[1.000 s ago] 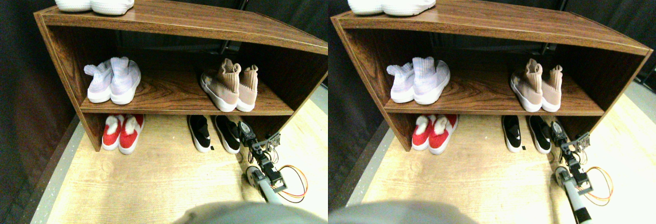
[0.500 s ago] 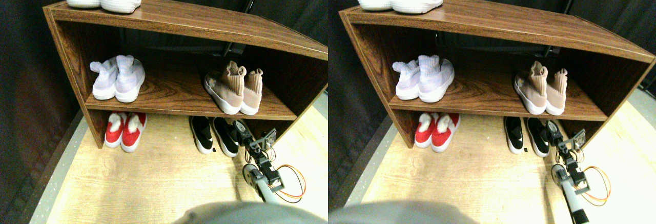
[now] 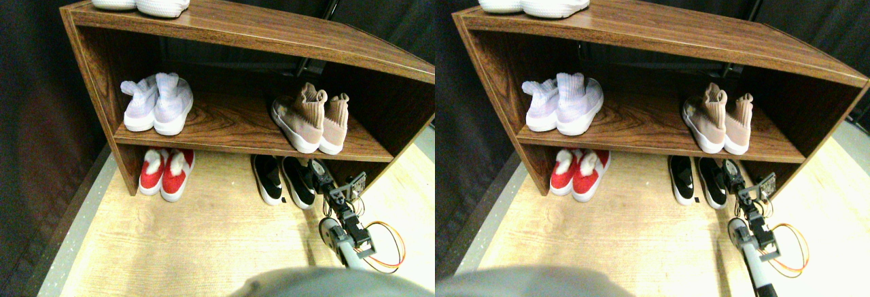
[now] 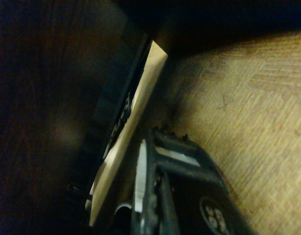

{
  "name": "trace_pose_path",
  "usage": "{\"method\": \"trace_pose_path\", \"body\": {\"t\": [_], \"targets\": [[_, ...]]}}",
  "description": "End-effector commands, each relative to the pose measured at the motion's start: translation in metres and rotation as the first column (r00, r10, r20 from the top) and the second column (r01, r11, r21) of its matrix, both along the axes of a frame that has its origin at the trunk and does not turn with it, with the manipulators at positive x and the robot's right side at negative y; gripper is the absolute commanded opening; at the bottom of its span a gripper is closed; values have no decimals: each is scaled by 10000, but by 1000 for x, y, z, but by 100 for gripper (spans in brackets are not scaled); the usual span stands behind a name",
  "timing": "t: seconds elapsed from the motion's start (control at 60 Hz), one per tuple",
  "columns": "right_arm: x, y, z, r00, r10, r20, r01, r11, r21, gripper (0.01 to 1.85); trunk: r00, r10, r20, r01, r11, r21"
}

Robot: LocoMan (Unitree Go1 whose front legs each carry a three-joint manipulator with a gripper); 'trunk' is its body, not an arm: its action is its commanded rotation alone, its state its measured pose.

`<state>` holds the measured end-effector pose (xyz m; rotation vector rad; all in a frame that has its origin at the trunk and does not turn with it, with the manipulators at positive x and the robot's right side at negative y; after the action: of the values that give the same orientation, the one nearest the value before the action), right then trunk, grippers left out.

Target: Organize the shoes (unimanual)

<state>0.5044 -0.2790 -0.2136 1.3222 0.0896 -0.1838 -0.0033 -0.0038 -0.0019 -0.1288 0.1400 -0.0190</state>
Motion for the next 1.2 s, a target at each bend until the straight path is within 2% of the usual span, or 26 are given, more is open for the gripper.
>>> {"method": "trace_pose_path", "body": {"t": [0.017,0.183,0.3,0.433,0.483,0.567,0.617,0.833,0.967,1.0,1.2], "targets": [[0,6,3,9999,77,128,-78,10000,35,6,9992,249,-298,-254,9995,-185],[3,10,-3,9999,58,-155,-56,9999,108,6,9991,227,-365,-233,9996,-175],[5,15,-13,9994,-283,-190,291,9988,386,6,9988,228,-441,-235,9996,-149],[7,21,-18,9996,-105,-248,119,9983,572,6,9987,226,-456,-232,9996,-138],[7,22,-17,9997,-76,-231,89,9984,562,6,9985,203,-502,-210,9997,-133],[9,24,-15,9996,-128,-234,143,9979,631,6,9986,211,-490,-219,9996,-157],[11,24,-15,9996,141,-233,-130,9987,497,6,9985,219,-497,-227,9996,-157],[12,28,-14,9996,-25,-293,42,9983,587,6,9983,276,-506,-287,9994,-213],[11,29,-13,9995,234,-233,-217,9975,676,6,9984,253,-502,-265,9994,-226],[11,30,-12,9983,536,-227,-517,9958,756,6,9984,253,-502,-265,9994,-226],[10,38,-11,9993,227,-314,-202,9968,770,6,9981,301,-530,-318,9990,-311]]}}
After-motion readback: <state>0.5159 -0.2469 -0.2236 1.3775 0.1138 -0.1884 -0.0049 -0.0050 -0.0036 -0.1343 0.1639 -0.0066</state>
